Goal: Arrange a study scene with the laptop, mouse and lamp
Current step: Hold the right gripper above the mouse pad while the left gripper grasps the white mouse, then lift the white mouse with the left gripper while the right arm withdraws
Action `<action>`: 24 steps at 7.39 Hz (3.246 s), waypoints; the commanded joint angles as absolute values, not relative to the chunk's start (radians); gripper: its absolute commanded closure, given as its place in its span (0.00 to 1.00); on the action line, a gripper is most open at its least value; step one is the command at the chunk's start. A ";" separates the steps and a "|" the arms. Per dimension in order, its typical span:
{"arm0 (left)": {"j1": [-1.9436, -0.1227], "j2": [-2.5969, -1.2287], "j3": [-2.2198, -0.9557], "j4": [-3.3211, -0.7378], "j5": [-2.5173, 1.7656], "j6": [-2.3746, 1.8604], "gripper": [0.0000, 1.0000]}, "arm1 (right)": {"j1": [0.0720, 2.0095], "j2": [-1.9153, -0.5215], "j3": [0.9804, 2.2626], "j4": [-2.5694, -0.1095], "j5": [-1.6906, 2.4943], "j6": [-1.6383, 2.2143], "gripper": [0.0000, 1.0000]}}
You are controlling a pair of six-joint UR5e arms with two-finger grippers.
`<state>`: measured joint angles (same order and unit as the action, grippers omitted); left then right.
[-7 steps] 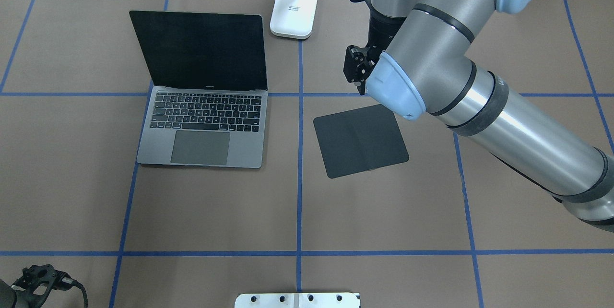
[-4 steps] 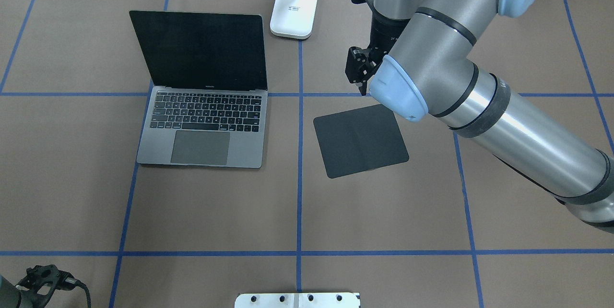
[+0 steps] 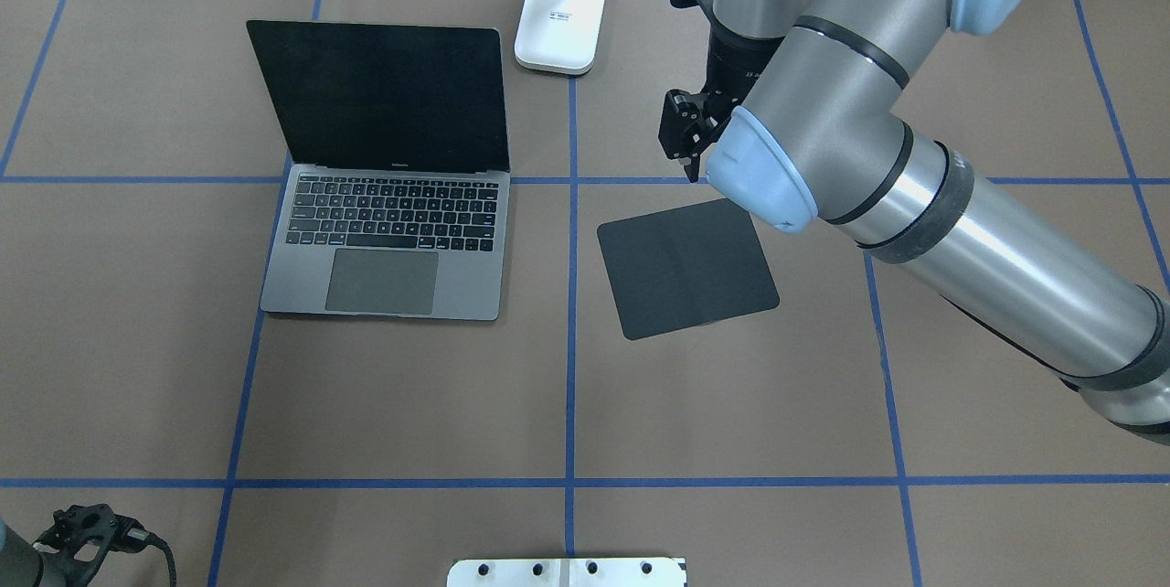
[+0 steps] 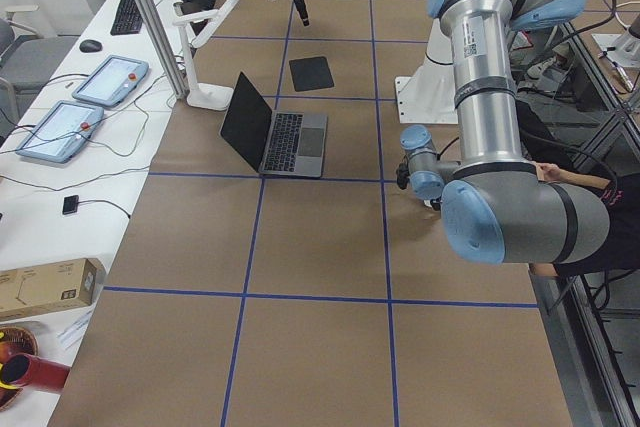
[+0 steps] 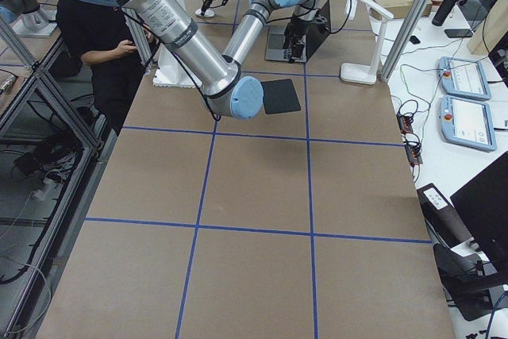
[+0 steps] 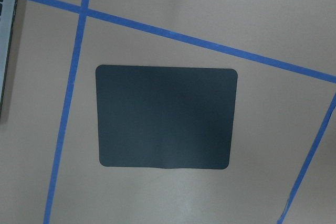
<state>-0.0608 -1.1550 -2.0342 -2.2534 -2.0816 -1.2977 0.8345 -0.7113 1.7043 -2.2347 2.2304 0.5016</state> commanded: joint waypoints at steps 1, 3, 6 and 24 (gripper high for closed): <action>-0.061 -1.155 -2.036 -2.253 -2.082 -1.298 0.37 | 0.834 -0.712 1.704 -2.235 2.230 0.502 0.00; -0.066 -1.155 -2.037 -2.253 -2.082 -1.298 0.38 | 0.834 -0.713 1.704 -2.233 2.230 0.502 0.00; -0.118 -1.152 -2.092 -2.255 -2.089 -1.298 0.38 | 0.834 -0.713 1.706 -2.235 2.230 0.502 0.00; -0.658 -2.214 -1.731 -1.594 -2.260 -1.017 0.38 | 1.207 -1.029 1.697 -2.074 2.350 0.060 0.00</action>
<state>-0.6514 -2.1164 -1.8213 -1.5956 -2.2593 -1.0080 1.1877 -1.0230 1.6973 -2.0733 2.3531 0.0699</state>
